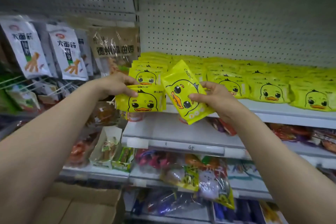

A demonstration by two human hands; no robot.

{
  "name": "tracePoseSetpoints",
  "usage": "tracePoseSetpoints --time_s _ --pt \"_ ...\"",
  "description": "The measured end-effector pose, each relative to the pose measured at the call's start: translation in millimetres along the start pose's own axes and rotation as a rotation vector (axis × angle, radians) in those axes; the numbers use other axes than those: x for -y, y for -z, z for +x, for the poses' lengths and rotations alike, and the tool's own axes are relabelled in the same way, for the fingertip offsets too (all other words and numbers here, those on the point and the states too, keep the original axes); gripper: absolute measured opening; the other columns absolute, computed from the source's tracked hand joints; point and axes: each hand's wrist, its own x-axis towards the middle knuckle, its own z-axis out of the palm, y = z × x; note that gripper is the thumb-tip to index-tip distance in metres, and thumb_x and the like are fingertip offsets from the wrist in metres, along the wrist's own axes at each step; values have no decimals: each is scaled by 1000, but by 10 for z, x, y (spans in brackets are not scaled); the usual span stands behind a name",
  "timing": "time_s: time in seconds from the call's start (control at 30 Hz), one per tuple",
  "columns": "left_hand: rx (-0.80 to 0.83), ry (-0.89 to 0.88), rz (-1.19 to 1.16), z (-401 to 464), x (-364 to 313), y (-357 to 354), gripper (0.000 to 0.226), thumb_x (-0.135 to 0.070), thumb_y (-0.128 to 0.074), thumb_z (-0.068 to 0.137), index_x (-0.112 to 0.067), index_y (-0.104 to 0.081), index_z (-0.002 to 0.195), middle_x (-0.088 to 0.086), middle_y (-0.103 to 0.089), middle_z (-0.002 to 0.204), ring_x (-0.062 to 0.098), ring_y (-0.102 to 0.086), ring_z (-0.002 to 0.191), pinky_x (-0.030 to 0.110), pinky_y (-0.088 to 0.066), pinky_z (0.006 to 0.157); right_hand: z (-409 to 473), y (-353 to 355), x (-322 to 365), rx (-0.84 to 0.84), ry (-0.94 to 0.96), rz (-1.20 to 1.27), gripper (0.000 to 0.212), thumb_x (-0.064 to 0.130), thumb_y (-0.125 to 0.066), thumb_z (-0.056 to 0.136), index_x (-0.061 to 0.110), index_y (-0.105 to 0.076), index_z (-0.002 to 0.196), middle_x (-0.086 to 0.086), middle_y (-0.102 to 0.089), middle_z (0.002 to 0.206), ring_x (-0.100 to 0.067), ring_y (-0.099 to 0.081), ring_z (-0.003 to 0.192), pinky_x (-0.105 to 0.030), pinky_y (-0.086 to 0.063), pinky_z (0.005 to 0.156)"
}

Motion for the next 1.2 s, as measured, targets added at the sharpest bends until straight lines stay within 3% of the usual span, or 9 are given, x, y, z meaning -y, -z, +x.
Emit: tracePoseSetpoints --time_s 0.07,0.17,0.37,0.53,0.7,0.9,1.0,1.1,1.2 --pt "-30 17 22 219 17 84 50 -18 -77 78 -14 -61 125 -2 -59 128 15 -49 122 29 -31 108 125 84 52 -13 5 -7 36 9 -80 77 11 -65 110 -13 -76 95 -27 -73 76 -43 -61 68" --pt "-31 41 -5 541 19 168 54 -14 -76 79 -11 -57 130 -2 -54 129 12 -44 124 24 -25 104 334 163 96 -29 23 -12 33 9 -79 78 13 -65 107 -13 -76 96 -27 -73 76 -39 -61 64" --pt "-34 46 1 1042 129 292 48 -14 -77 78 -14 -60 123 -1 -55 130 11 -47 117 23 -29 98 786 141 156 -82 27 7 40 9 -79 78 8 -63 114 -14 -75 98 -31 -73 77 -50 -59 71" --pt "-158 -53 73 1325 294 318 46 -15 -78 78 -13 -62 121 1 -59 127 12 -51 116 21 -33 94 1078 -21 167 -101 37 31 39 8 -78 79 9 -63 114 -14 -75 99 -25 -73 68 -36 -61 59" --pt "-251 -208 114 1445 424 253 38 -14 -78 77 -17 -68 114 -1 -65 118 9 -56 109 19 -37 91 1300 -173 146 -112 30 0 40 10 -79 78 10 -63 115 -11 -76 97 -26 -73 76 -43 -60 71" --pt "-477 -269 382 1524 555 28 44 -30 -75 78 -38 -62 119 -1 -62 118 28 -46 117 36 -35 97 1408 -165 186 -128 41 -51 33 11 -78 80 12 -64 110 -9 -76 93 -25 -74 74 -37 -59 66" --pt "-557 -312 442 1379 529 -215 41 -39 -72 81 -36 -64 121 2 -59 125 29 -42 120 40 -36 98 1424 -62 249 -153 65 -133 34 10 -79 80 11 -65 111 -9 -76 93 -26 -74 80 -37 -61 65" --pt "-596 -324 509 1290 538 -410 53 -51 -70 78 -35 -60 127 11 -55 135 35 -38 131 47 -34 105 1434 45 317 -149 84 -247 32 7 -79 79 10 -65 108 -6 -76 91 -18 -74 70 -26 -56 54" --pt "-623 -307 508 1224 503 -552 60 -53 -73 73 -33 -61 127 16 -54 136 40 -37 133 51 -36 104 1441 134 351 -78 91 -411 30 6 -81 77 14 -66 101 -3 -75 91 -19 -73 80 -27 -59 65"
